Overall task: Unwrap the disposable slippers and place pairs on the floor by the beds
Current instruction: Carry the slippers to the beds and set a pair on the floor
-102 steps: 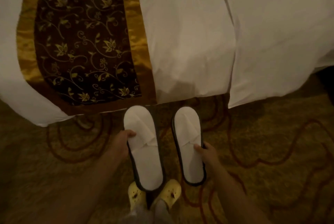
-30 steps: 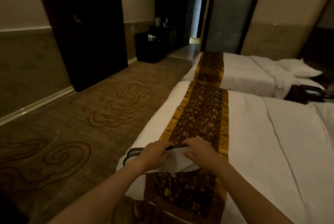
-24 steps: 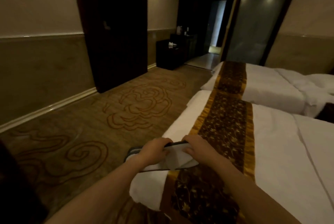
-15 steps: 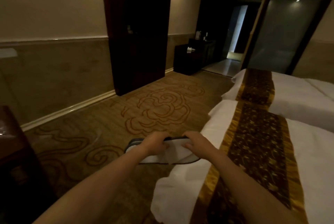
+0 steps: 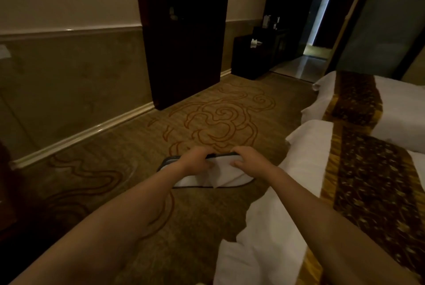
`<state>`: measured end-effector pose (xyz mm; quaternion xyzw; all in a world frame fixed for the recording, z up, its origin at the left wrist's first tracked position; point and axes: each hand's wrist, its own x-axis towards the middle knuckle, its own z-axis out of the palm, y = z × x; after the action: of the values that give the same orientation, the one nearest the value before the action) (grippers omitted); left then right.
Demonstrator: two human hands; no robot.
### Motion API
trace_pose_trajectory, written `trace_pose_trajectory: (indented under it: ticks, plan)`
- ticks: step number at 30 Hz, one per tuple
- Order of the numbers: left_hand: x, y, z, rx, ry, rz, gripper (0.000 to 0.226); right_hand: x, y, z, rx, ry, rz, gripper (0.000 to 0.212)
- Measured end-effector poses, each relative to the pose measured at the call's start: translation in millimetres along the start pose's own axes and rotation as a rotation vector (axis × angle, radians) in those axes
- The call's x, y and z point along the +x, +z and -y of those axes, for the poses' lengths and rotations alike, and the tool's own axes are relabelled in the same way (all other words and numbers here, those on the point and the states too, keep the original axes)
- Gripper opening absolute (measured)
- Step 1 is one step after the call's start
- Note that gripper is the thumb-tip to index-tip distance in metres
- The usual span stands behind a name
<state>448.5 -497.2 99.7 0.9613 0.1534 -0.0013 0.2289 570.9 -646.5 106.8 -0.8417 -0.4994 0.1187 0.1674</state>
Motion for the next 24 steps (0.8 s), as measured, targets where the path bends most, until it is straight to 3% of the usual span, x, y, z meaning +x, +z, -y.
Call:
trace_pose_trajectory:
  ticks: [16, 24]
  plan:
    - [306, -83, 110, 0.052, 0.01, 0.075, 0.029, 311, -46, -108, 0.076, 0.083, -0.001, 0.021]
    - [489, -93, 145, 0.082, 0.129, 0.13, 0.027, 437, -72, -192, 0.112, 0.172, -0.053, 0.031]
